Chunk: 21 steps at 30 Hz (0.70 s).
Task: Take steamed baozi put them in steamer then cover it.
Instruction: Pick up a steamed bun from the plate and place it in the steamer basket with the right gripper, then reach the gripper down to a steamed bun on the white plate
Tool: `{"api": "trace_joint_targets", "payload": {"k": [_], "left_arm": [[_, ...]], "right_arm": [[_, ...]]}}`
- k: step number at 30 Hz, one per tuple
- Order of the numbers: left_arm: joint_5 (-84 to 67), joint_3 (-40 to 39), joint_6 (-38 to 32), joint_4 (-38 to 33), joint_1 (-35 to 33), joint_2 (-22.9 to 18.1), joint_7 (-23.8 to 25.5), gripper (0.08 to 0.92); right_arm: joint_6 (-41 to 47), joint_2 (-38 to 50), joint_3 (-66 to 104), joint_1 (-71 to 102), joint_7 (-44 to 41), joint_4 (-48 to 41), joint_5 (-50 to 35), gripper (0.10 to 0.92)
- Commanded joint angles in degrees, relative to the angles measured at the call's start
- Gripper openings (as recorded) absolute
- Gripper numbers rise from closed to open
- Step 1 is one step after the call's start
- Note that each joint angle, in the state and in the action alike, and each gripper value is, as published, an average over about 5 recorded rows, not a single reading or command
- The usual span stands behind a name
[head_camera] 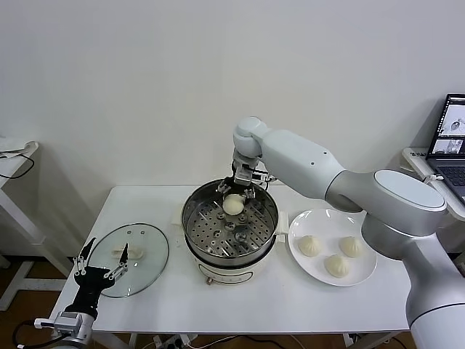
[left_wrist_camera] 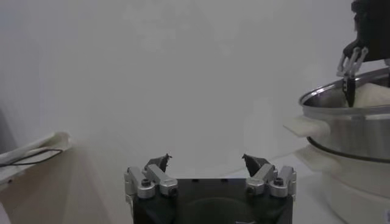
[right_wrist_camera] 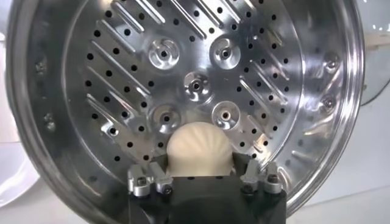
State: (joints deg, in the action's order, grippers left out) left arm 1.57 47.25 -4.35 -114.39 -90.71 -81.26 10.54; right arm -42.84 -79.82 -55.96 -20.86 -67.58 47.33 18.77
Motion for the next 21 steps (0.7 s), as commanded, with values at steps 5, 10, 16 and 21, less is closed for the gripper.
{"api": "trace_joint_targets", "payload": {"k": [5, 10, 16, 21], "left_arm": [[0.0, -0.3, -0.2, -0.8, -0.6, 0.0, 0.0, 0.823], [0.1, -0.8, -0.3, -1.9, -1.0, -0.1, 0.0, 0.823], [0.1, -1.4, -0.4, -2.8, -1.2, 0.0, 0.0, 0.823], [0.1, -2.0, -0.4, -2.9, -1.0, 0.0, 0.0, 0.823]], "right_arm": [[11.3, 13.5, -4.1, -10.9, -3.8, 12.9, -18.1, 0.822], [29.3, 26.6, -9.0, -18.0, -6.0, 22.2, -31.6, 0.823], [47.2, 38.8, -10.7, -16.5, -5.9, 27.8, -34.6, 0.823], [53.4, 43.0, -10.3, -9.3, -5.1, 28.2, -33.1, 0.823]]}}
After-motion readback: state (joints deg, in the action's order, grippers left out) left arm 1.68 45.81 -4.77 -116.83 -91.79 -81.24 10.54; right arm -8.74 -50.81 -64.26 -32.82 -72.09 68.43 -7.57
